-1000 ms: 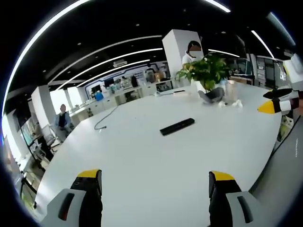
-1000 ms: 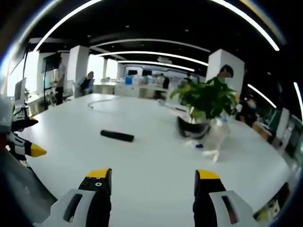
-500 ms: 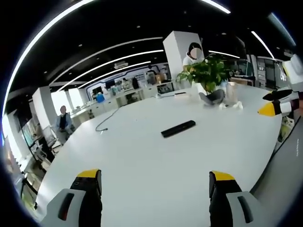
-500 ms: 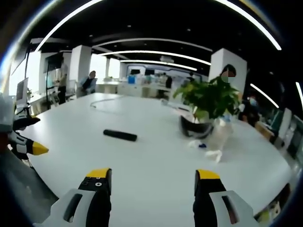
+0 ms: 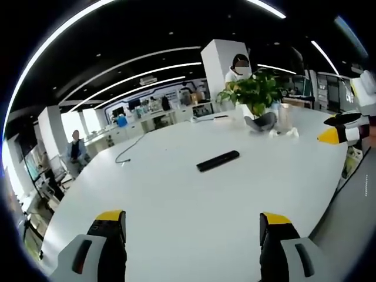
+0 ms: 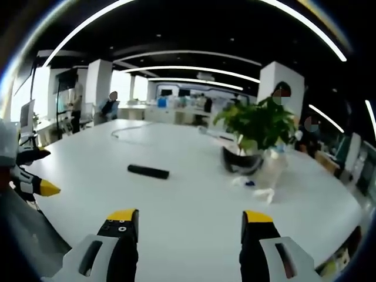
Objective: Press the specified remote control buttons in sequence, fully releasing each button before pressing the next.
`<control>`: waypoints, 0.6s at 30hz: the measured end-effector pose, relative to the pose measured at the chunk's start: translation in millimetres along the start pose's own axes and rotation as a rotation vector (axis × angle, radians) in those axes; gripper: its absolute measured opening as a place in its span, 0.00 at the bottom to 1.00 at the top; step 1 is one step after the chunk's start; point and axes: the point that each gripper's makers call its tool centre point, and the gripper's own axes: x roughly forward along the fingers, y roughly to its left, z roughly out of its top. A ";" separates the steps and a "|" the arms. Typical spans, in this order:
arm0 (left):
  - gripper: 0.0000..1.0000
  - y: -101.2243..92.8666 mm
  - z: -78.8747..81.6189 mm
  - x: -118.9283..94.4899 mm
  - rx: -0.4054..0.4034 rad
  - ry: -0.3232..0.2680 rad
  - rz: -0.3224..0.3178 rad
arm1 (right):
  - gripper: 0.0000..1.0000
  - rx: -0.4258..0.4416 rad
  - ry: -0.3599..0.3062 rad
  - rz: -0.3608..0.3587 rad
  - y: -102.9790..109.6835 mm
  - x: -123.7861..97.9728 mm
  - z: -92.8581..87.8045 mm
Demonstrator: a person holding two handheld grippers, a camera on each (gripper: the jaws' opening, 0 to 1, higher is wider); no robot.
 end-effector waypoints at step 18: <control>0.99 -22.7 40.8 18.8 0.068 -0.060 -0.098 | 0.68 0.024 -0.015 -0.014 -5.6 -0.6 3.8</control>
